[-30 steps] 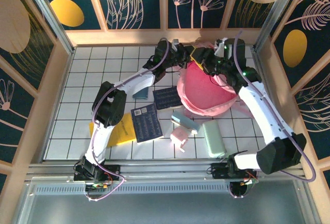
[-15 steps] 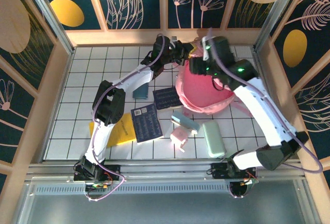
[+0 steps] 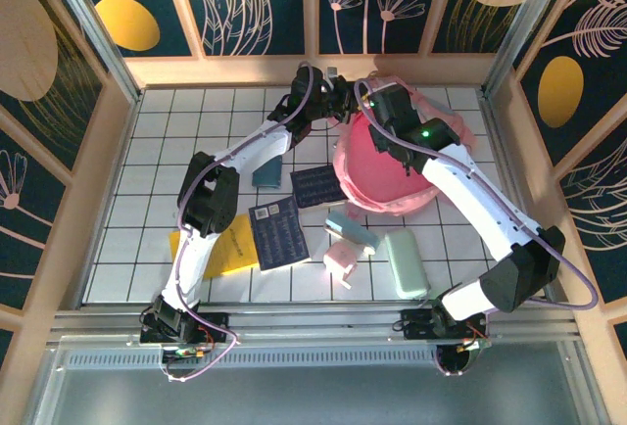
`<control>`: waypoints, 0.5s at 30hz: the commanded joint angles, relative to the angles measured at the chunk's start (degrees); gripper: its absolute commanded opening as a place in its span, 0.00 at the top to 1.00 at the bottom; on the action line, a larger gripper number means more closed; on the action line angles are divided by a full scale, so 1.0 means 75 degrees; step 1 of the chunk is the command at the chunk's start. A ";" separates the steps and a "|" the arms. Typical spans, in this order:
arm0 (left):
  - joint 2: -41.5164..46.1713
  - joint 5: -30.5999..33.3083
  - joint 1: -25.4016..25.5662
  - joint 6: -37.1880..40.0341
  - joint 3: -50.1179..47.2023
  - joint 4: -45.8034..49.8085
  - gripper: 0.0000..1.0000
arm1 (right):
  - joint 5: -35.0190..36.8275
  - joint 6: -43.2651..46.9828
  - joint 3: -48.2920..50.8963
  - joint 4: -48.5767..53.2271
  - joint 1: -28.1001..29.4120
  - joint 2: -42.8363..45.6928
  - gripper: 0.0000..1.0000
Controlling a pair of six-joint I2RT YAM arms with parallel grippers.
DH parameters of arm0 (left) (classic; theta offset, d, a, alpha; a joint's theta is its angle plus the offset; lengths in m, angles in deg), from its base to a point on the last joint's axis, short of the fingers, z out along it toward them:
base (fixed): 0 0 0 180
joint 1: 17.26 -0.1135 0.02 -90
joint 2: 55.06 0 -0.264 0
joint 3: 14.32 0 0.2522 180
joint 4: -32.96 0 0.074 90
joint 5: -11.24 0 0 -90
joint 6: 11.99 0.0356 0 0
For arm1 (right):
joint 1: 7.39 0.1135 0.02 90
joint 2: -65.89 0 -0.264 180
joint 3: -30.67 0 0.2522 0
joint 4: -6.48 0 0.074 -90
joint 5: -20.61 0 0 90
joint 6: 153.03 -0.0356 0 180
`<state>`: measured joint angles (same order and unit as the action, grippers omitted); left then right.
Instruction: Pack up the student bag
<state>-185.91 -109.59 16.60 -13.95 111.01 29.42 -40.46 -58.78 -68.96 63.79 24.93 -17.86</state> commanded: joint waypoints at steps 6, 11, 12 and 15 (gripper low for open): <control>-0.0082 0.0164 -0.0156 0.0224 0.0449 -0.0261 1.00 | -0.0671 -0.0160 0.0341 -0.0604 -0.0634 -0.0439 0.54; -0.0161 0.0131 -0.0157 0.0303 0.0633 -0.0172 1.00 | -0.1179 -0.0359 0.0145 -0.0614 -0.0920 -0.0701 0.71; -0.0163 0.0125 -0.0156 0.0329 0.0667 -0.0154 1.00 | -0.1222 -0.0389 0.0102 -0.0618 -0.0955 -0.0778 0.77; -0.0166 0.0122 -0.0156 0.0489 0.0731 -0.0076 1.00 | -0.1270 -0.0514 -0.0131 -0.0578 -0.1093 -0.0948 1.00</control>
<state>-187.13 -109.75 16.30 -12.36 112.98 31.08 -48.50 -61.14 -67.38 60.42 18.06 -23.48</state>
